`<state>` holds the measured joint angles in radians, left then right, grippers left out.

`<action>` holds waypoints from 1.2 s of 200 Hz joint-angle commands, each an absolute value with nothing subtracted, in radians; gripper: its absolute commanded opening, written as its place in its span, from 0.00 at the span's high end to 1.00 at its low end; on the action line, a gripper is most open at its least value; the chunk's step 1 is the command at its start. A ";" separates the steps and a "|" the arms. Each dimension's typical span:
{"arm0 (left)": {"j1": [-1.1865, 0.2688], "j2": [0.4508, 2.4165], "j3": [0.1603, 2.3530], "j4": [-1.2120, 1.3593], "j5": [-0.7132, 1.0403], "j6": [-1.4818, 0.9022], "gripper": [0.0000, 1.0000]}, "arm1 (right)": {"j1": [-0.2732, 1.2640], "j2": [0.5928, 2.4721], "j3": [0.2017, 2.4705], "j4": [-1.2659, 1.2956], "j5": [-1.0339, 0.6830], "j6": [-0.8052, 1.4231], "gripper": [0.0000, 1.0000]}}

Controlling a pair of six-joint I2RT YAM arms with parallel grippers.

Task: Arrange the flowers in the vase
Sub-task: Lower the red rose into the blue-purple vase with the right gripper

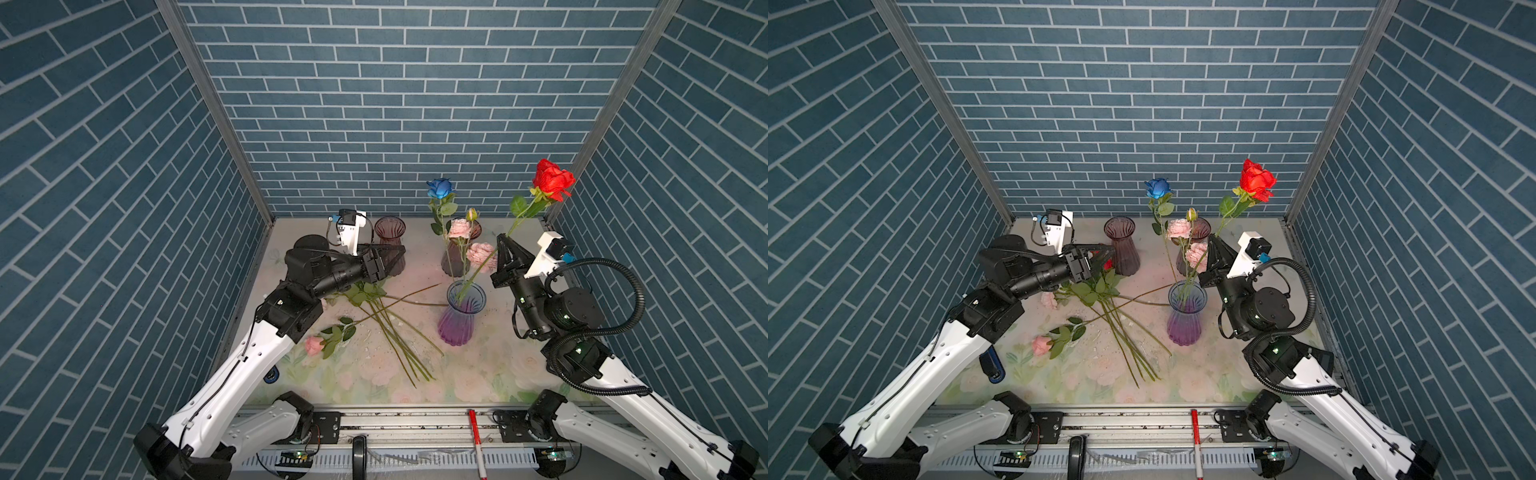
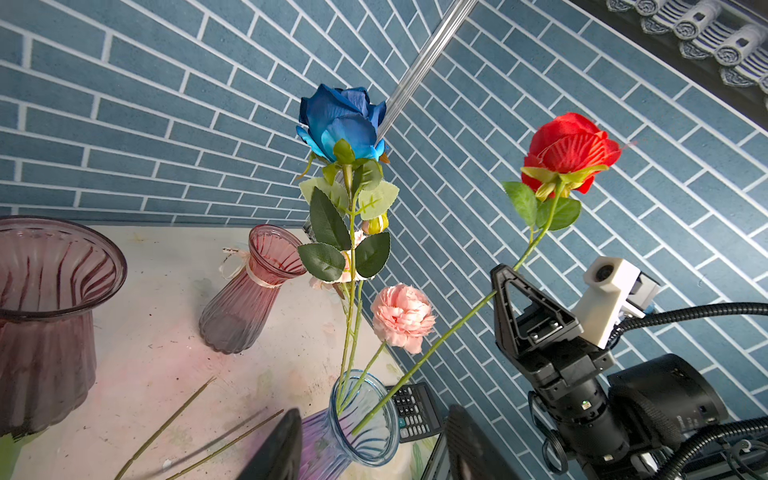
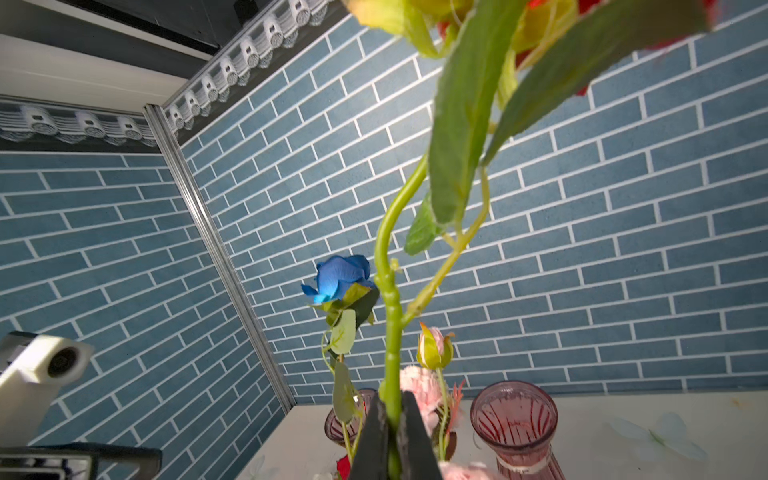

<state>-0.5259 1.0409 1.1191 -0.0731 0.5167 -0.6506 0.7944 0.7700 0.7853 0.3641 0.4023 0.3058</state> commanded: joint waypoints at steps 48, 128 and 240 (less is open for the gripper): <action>-0.520 1.027 1.103 -0.047 0.511 -0.658 0.42 | 0.825 0.721 0.719 0.271 0.557 0.505 1.00; -0.520 1.028 1.103 -0.051 0.508 -0.656 0.41 | 0.857 0.751 0.739 0.203 0.683 0.585 1.00; -0.520 1.040 1.104 -0.040 0.515 -0.657 0.41 | 0.865 0.715 0.748 0.095 0.644 0.549 0.25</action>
<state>-0.5259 1.0397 1.1137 -0.0692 0.5159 -0.6590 0.8593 0.7422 0.7246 0.1261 0.6258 0.5426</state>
